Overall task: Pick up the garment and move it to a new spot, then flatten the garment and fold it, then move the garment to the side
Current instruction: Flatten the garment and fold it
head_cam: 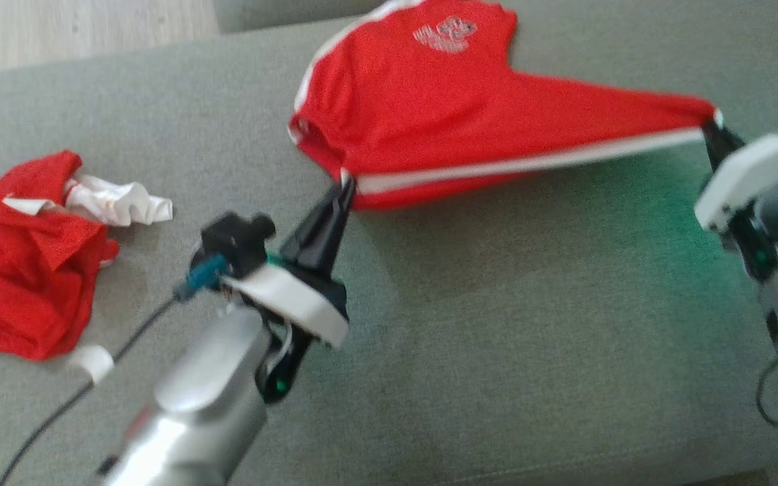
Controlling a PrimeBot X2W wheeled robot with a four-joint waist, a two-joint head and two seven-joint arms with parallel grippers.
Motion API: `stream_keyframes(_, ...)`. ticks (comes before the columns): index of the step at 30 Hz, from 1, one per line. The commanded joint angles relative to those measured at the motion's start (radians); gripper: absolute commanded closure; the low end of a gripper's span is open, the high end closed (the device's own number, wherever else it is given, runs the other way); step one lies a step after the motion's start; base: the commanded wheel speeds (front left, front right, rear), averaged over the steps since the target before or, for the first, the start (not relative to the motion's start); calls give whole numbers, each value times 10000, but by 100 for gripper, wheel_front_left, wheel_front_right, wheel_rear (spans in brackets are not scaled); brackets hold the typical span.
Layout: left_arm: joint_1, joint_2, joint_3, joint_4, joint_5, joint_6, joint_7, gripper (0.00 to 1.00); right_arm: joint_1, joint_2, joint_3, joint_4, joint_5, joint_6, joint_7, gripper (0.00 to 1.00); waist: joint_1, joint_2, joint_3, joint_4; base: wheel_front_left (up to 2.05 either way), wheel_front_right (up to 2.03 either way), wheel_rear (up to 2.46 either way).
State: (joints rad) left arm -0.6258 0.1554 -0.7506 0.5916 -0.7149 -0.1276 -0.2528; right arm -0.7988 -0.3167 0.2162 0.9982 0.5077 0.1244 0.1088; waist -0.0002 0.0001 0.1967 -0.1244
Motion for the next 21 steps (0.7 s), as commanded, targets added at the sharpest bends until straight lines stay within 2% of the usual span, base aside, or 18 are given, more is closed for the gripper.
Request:
stream_keyframes(1,80,395,281,-475,-86,217,-67,100,432,-480,120,-670,310,63,185,100,2,-1,-333,-102,0,0,0)
stream_keyframes(6,1287,494,24,-1434,-150,508,-39,100,2028,-1081,-43,-2183,954,63,958,100,2,-1,-800,-362,0,0,0)
stream_keyframes(11,2060,543,-161,-2350,-152,903,16,100,3189,-1290,-572,-3726,1073,63,1494,100,2,-1,-938,-489,0,0,0)
stream_keyframes(16,2139,576,-167,-2922,-131,1171,145,100,3580,-1193,-1309,-4898,813,63,1703,100,2,-1,-747,-432,0,0,0)
stream_keyframes(21,1707,508,-49,-3202,-43,1403,231,100,3334,-638,-2238,-5722,-112,63,1801,100,2,-1,-184,-105,0,0,0)
